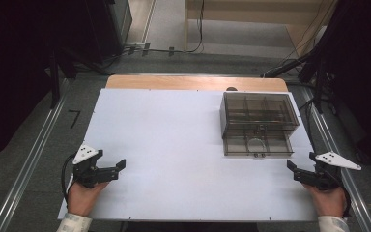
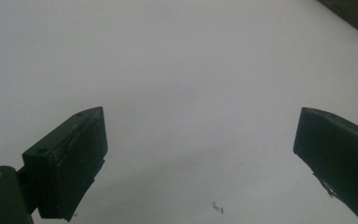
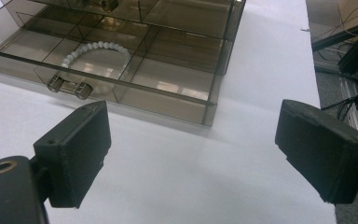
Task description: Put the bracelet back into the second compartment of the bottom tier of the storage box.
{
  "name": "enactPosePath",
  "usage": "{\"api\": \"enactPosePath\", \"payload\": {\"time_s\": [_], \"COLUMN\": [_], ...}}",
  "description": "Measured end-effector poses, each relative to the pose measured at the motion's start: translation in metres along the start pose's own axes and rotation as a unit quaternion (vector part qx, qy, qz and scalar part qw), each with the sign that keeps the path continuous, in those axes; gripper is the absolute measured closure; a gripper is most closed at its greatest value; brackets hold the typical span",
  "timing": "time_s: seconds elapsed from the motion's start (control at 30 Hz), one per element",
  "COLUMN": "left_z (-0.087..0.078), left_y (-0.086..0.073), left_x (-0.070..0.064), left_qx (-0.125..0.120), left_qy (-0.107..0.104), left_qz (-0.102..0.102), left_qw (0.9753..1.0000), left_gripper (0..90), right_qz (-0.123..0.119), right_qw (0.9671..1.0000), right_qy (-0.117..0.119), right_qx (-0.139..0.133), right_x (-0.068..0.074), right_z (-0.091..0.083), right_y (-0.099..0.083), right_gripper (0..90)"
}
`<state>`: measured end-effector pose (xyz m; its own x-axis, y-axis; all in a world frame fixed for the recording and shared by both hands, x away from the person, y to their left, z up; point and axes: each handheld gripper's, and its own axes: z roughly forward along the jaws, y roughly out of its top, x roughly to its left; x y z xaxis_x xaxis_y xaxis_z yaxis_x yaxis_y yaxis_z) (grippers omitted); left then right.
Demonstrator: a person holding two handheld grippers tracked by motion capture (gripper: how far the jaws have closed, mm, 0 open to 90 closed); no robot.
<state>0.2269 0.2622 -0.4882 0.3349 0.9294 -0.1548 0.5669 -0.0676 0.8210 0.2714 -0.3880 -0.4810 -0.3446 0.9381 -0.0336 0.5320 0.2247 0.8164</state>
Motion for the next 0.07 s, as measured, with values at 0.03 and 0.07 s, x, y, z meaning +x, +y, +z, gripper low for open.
{"api": "enactPosePath", "payload": {"time_s": [0.03,0.07], "left_z": [0.0003,0.0003], "left_y": [0.0,0.0], "left_x": [-0.0004,-0.0005], "left_qx": [0.0,0.0], "left_qy": [-0.001,-0.001], "left_qz": [0.0,0.0], "left_qw": [1.0,1.0], "left_gripper": [3.3,3.3], "right_qz": [0.0,-0.001], "right_qw": [1.0,1.0], "right_qy": [0.001,0.001], "right_qx": [0.0,0.001], "right_x": [0.0002,0.0002], "right_z": [0.0,0.0], "right_y": [0.0001,0.0001], "right_gripper": [8.8,8.9]}}
